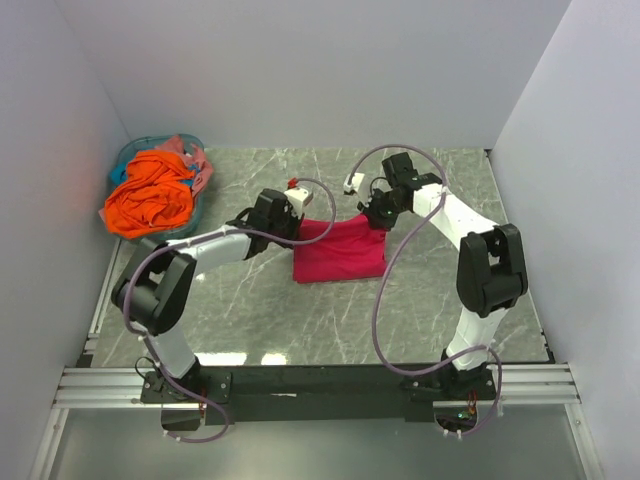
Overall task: Fold and stack the t-shirts
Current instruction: Fold the tshirt
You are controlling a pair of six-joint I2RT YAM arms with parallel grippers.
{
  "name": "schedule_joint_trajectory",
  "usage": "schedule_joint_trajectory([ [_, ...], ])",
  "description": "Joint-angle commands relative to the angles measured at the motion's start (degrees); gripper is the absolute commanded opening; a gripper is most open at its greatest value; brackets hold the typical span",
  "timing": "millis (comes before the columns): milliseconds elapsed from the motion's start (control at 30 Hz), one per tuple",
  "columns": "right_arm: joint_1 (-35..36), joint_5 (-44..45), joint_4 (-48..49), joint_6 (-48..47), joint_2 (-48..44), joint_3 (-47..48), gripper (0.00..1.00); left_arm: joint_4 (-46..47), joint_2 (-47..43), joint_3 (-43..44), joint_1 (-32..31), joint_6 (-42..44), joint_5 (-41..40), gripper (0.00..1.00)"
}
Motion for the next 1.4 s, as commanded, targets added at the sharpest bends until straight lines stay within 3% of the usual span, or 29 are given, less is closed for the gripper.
schedule_joint_trajectory([
  [0,-0.7,2.5,2.2,1.4,0.2,2.6,0.00,3.0,2.0,3.9,1.0,1.6,2.2,0.00],
  [467,-1.0,3.4,1.9,2.5,4.3,5.8,0.01,1.7,5.9,6.6,2.5,1.6,2.5,0.00],
  [667,-1.0,4.0,1.5,3.7,7.2,8.4,0.11,0.5,6.8,8.4,2.9,1.6,1.6,0.03],
  [733,-1.0,4.9,3.2,6.3,8.0,9.2,0.20,-0.8,7.6,9.9,3.0,1.4,1.1,0.07],
  [833,-1.1,7.6,7.9,11.5,9.1,10.2,0.34,-2.3,8.4,11.6,3.1,-1.2,-3.7,0.55],
  [867,-1.1,8.3,9.4,12.9,8.7,9.7,0.42,-2.1,8.3,11.7,3.1,-1.6,-5.0,0.82],
  [900,-1.0,9.7,12.9,14.8,8.4,9.4,0.61,-2.0,7.9,12.4,3.3,-1.9,-5.0,0.85],
  [1000,-2.0,14.1,17.5,21.7,6.5,8.6,0.69,-2.3,5.1,13.8,3.5,-3.4,-12.1,0.87],
  [1067,-3.9,15.3,17.4,27.3,5.4,9.9,0.68,-2.0,2.5,13.4,3.7,-5.7,-15.7,0.94],
  [1100,-4.9,13.2,13.5,27.6,5.2,10.6,0.61,-1.7,-0.8,11.9,4.0,-7.0,-18.0,0.97],
  [1167,-8.0,0.0,8.9,25.9,4.2,12.2,0.54,-1.5,-4.7,9.6,4.7,-12.3,-17.6,1.00],
  [1200,-9.0,-6.5,1.5,20.8,4.1,12.6,0.49,-1.4,-8.6,6.9,5.9,-13.8,-11.8,0.99],
  [1267,-10.3,-12.4,-1.7,20.1,4.2,12.5,0.49,-1.6,-11.7,4.0,7.3,-17.9,-4.8,0.99],
  [1367,-10.4,-12.5,-4.2,22.2,6.6,12.8,0.54,-1.4,-15.3,-0.4,7.3,-21.4,9.0,0.95],
])
